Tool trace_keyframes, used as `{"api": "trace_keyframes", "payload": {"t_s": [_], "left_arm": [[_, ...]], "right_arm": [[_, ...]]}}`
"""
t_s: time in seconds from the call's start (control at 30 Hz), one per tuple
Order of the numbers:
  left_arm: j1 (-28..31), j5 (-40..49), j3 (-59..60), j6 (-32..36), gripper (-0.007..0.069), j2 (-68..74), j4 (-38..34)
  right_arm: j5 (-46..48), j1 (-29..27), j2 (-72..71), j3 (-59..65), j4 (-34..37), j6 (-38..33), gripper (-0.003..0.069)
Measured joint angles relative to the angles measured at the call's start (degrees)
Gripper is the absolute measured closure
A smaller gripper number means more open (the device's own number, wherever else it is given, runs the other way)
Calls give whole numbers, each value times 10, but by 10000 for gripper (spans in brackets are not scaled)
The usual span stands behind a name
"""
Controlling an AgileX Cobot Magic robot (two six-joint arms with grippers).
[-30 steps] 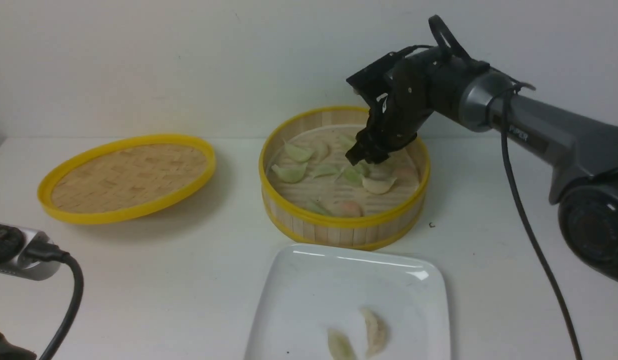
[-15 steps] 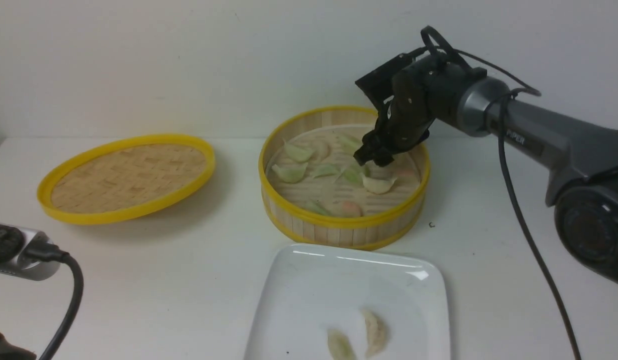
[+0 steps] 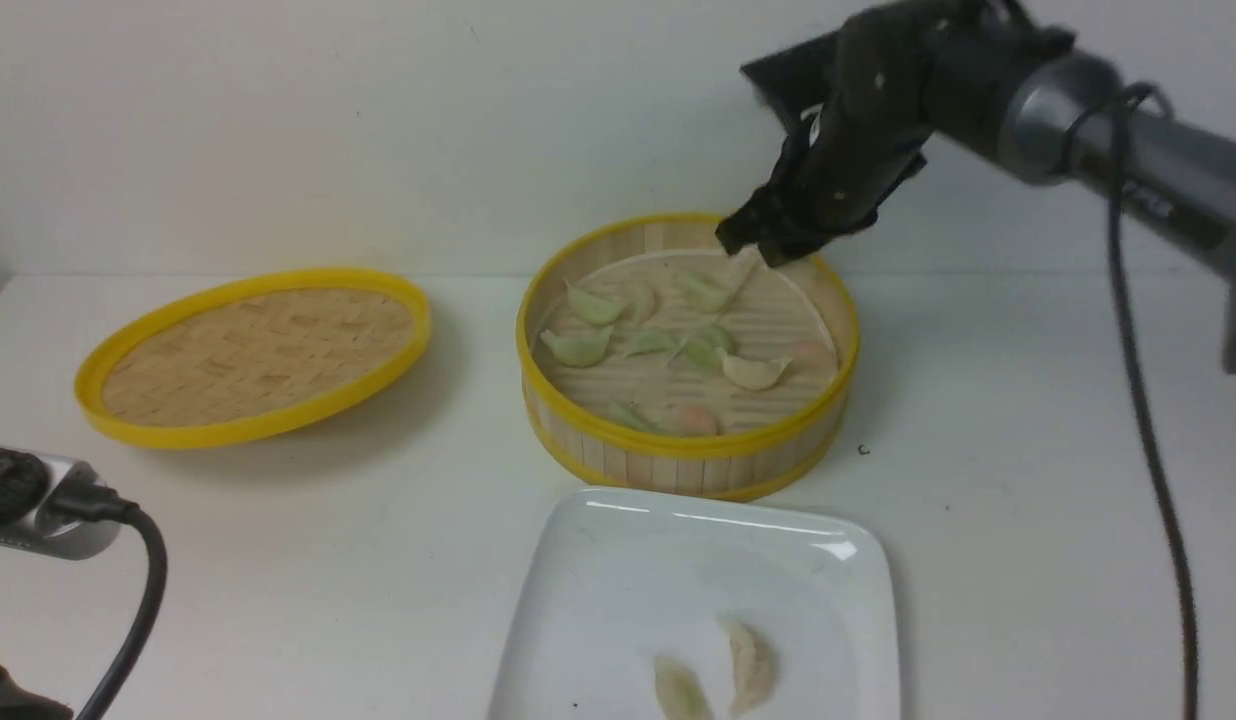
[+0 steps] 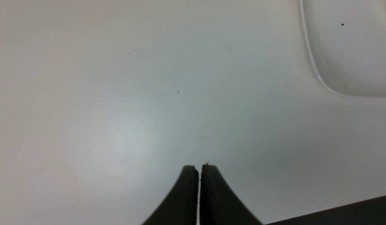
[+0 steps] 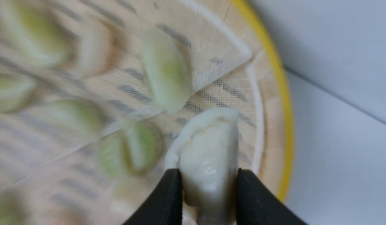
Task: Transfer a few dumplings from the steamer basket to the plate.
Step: Use the right arm to grab a dumpling from inside the steamer, then use the right arm to put the dumpling into the plate
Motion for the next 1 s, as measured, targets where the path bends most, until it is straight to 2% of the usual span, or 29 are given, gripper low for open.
{"api": "trace_keyframes", "payload": {"t_s": [0.1, 0.23, 0.27, 0.4, 0.47, 0.57, 0.73, 0.83, 1.0], "left_arm": [[0, 0, 0, -1, 631, 0, 0], [0, 0, 0, -1, 631, 0, -1], [0, 0, 0, -1, 631, 0, -1], [0, 0, 0, -1, 631, 0, -6], [0, 0, 0, -1, 631, 0, -11], [0, 0, 0, -1, 631, 0, -13], [0, 0, 0, -1, 631, 0, -14], [0, 0, 0, -1, 631, 0, -14], [0, 0, 0, -1, 631, 0, -15]], "right_arm": [[42, 0, -51, -1, 32, -14, 460], [59, 7, -146, 48, 151, -62, 460], [59, 8, -150, 53, 151, -62, 460], [60, 57, -206, 199, 225, -104, 460], [58, 90, -212, 268, 234, -111, 460], [2, 136, -202, 380, 236, -120, 460], [-78, 159, -166, 437, 216, -122, 459], [-98, 160, -140, 440, 212, -122, 407], [-97, 160, -134, 410, 168, -121, 221]]}}
